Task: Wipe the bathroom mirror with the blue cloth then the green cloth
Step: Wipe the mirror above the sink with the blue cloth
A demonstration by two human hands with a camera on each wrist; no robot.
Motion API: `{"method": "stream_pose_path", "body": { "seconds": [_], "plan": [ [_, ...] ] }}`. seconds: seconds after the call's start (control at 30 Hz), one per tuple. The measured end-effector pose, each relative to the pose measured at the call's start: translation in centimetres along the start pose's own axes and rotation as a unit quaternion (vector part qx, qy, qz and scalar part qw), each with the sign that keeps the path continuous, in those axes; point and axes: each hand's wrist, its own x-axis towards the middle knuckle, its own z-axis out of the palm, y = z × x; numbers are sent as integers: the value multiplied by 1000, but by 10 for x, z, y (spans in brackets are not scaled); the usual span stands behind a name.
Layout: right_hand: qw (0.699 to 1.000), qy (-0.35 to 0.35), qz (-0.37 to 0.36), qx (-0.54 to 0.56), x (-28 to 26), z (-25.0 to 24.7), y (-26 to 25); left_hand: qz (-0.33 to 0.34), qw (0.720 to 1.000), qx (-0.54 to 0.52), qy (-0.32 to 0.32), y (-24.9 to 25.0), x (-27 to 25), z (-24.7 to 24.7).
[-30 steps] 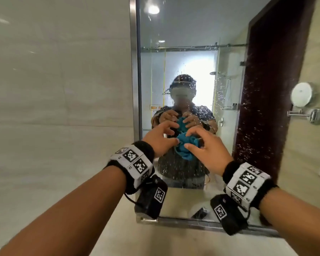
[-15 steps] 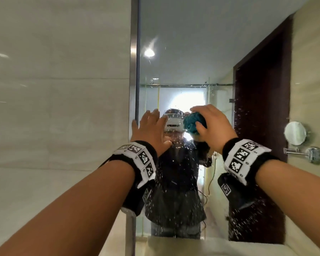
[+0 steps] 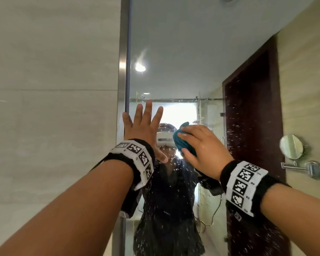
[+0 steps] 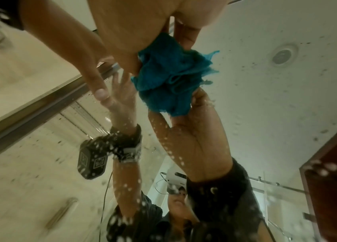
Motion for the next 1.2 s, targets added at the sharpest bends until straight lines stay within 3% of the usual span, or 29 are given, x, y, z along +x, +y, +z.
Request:
{"method": "stream_pose_path", "body": {
  "seconds": [0.13, 0.27, 0.43, 0.63, 0.7, 0.8, 0.87, 1.07, 1.13, 1.2],
  "plan": [
    [999, -30, -26, -27, -1, -9, 8, 5, 1000, -20, 1, 1, 2, -3],
    [998, -8, -34, -55, 15, -21, 15, 5, 1000, -23, 0, 1, 1, -1],
    [997, 54, 42, -40, 27, 3, 15, 9, 1000, -29, 0, -1, 0, -3],
    [998, 10, -46, -51, 24, 6, 17, 10, 1000, -25, -8, 1, -2, -5],
    [999, 26, -16, -45, 36, -6, 23, 10, 1000, -28, -9, 1, -2, -5],
    [988, 104, 112, -21, 58, -15, 36, 9, 999, -31, -5, 0, -2, -2],
    [981, 130, 143, -25, 65, -12, 32, 9, 999, -36, -1, -1, -1, -1],
    [998, 5, -42, -52, 36, 13, 17, 14, 999, -37, 0, 0, -1, -1],
    [999, 11, -9, -51, 49, -1, 26, 15, 999, -35, 2, -1, -2, -1],
    [995, 60, 77, -34, 72, -18, 41, 17, 999, -36, 3, -1, -2, -2]
  ]
}}
